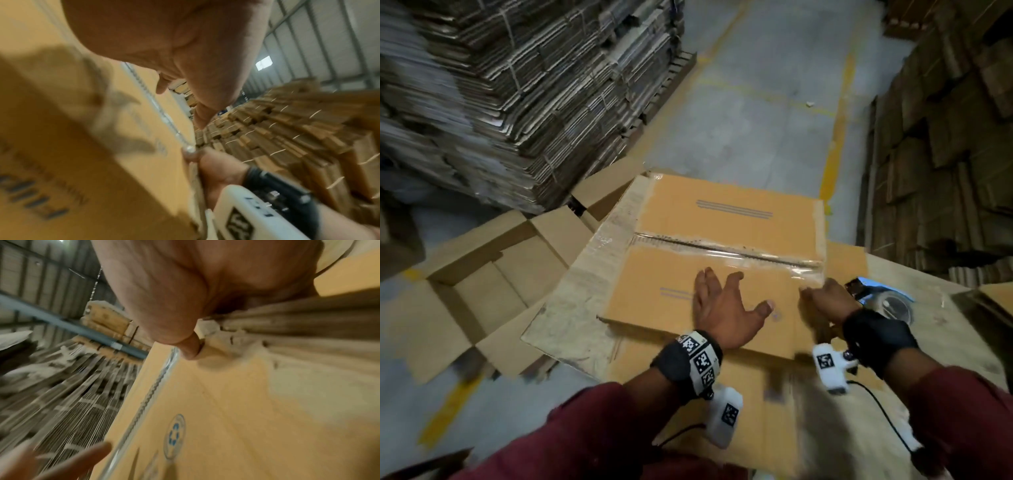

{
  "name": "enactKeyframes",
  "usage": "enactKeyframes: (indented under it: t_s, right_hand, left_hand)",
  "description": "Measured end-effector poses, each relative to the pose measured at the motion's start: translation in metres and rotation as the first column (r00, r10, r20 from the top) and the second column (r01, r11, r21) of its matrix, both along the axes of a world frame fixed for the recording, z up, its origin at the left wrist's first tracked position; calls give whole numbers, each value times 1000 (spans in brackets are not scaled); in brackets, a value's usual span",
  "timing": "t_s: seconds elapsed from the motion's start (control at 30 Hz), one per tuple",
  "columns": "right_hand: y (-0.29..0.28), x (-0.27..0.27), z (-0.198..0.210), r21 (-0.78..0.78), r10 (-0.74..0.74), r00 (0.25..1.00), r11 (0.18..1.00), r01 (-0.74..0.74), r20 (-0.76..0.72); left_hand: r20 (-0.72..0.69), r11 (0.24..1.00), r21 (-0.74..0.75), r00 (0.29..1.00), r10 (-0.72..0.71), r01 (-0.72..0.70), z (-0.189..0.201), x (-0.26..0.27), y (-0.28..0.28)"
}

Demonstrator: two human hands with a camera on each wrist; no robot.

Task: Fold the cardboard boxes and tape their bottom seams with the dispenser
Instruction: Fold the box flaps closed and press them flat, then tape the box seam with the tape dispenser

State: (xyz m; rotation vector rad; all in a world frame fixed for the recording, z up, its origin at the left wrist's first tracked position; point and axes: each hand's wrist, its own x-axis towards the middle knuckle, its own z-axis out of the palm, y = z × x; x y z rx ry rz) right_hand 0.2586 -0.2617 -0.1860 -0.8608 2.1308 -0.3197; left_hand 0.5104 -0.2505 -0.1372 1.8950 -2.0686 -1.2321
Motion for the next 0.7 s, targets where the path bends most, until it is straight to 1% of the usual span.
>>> enactKeyframes:
  t_s: [0.07,0.1,0.13,0.23,0.37,0.43,0.47,0.53,0.57,0.6,0.63,0.67,0.7]
  right_hand:
    - [5,-17,-40,-11,-86,985,996,88,147]
    - [3,-29,-69,-34,-108,972,993,117,207]
    - [2,-27,-76,-32,-127,961,990,139,247]
    - [3,15,-42,-38,-207,932,973,228,298]
    - [2,72,-23,-18,-213,908,972,235,360]
    - [6,102,-18,-44,-210,891,968,248,402]
    - [12,116,-9,-52,-196,868,968,246,457]
    - [23,126,-3,-48,-165,787,970,240,595]
    - [30,122,-1,-76,-120,774,974,212,621]
    - [34,110,-4,-133,-56,815,978,162,577]
    - [37,93,-9,-207,49,892,977,51,449]
    - [41,72,-12,-238,159,947,967,-92,280]
    - [43,47,-16,-231,256,961,946,-227,106]
  left_hand:
    - [63,999,13,997,35,-36,-5,-24,14]
    - [89,999,14,995,48,-50,-8,-34,17]
    - [108,998,11,993,54,-56,-10,-41,20]
    - [156,999,-35,987,42,-37,-14,-50,29]
    - [225,997,-77,974,18,-1,-22,-32,41]
    - [254,997,-77,967,8,12,-30,-17,45]
    - [276,996,-85,961,2,22,-33,-8,47]
    - [343,991,-122,939,-18,63,-40,10,47]
    - [371,986,-143,928,-28,87,-43,18,46]
    - [389,981,-161,921,-40,110,-45,24,47]
    - [398,976,-174,916,-51,130,-47,28,48]
    - [407,972,-182,912,-61,146,-48,30,49]
    - [416,970,-186,907,-65,155,-49,28,51]
